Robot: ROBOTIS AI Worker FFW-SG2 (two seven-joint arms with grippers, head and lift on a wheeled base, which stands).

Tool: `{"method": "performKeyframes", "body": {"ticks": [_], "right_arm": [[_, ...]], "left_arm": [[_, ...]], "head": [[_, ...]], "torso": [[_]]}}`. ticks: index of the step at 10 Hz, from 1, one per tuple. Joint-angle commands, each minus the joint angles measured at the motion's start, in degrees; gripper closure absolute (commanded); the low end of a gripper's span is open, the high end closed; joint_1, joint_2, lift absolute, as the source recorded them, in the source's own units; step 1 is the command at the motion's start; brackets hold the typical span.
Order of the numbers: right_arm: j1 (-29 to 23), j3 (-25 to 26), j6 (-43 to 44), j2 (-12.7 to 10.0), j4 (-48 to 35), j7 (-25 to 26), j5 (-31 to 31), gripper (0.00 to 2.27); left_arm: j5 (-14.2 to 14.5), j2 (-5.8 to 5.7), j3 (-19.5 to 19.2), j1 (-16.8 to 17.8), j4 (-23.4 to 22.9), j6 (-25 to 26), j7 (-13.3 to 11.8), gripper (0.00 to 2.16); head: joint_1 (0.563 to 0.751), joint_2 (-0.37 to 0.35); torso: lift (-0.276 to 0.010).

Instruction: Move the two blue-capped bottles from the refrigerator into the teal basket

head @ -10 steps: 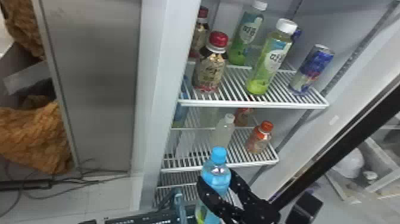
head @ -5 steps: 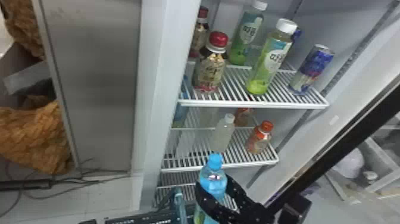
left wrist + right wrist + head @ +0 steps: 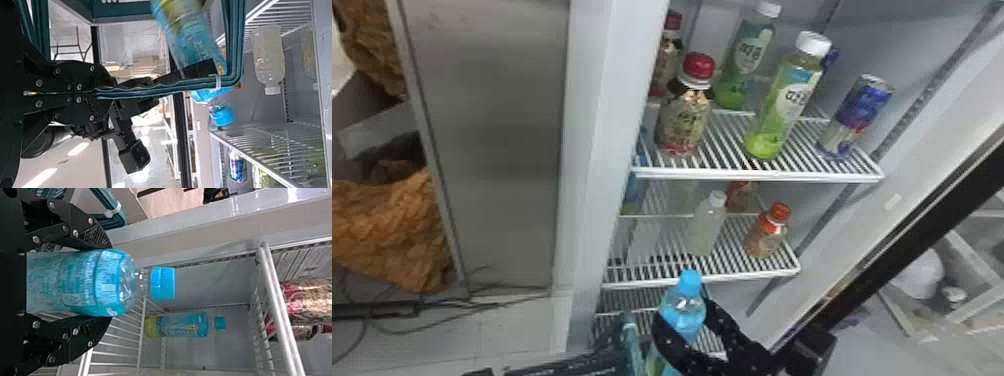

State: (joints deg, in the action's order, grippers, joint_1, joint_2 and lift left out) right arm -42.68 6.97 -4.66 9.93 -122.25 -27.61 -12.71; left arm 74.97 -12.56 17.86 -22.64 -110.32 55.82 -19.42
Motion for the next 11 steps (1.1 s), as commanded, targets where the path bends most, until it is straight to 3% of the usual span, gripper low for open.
{"method": "performKeyframes", "body": {"ticks": [1, 6, 11], "right_arm": [[0.8, 0.1, 0.7, 0.0, 1.4, -0.4, -0.1, 0.51], [1.3, 0.7, 4.1, -0.8, 2.6, -0.8, 0.1, 0.51], [10.8, 0.4, 14.9, -2.7, 14.9, 0.6, 1.0, 0.51]], "left_arm": [[0.0, 0.00, 0.1, 0.0, 0.0, 0.0, 0.0, 1.13], [0.0, 0.08, -0.1, -0.1, 0.0, 0.0, 0.0, 1.13], [0.0, 0.17, -0.1, -0.1, 0.0, 0.0, 0.0, 1.13]], "head": [[0.695, -0.350], [0.695, -0.350], [0.695, -0.350]], "torso": [[-0.157], [-0.157], [-0.157]]}}
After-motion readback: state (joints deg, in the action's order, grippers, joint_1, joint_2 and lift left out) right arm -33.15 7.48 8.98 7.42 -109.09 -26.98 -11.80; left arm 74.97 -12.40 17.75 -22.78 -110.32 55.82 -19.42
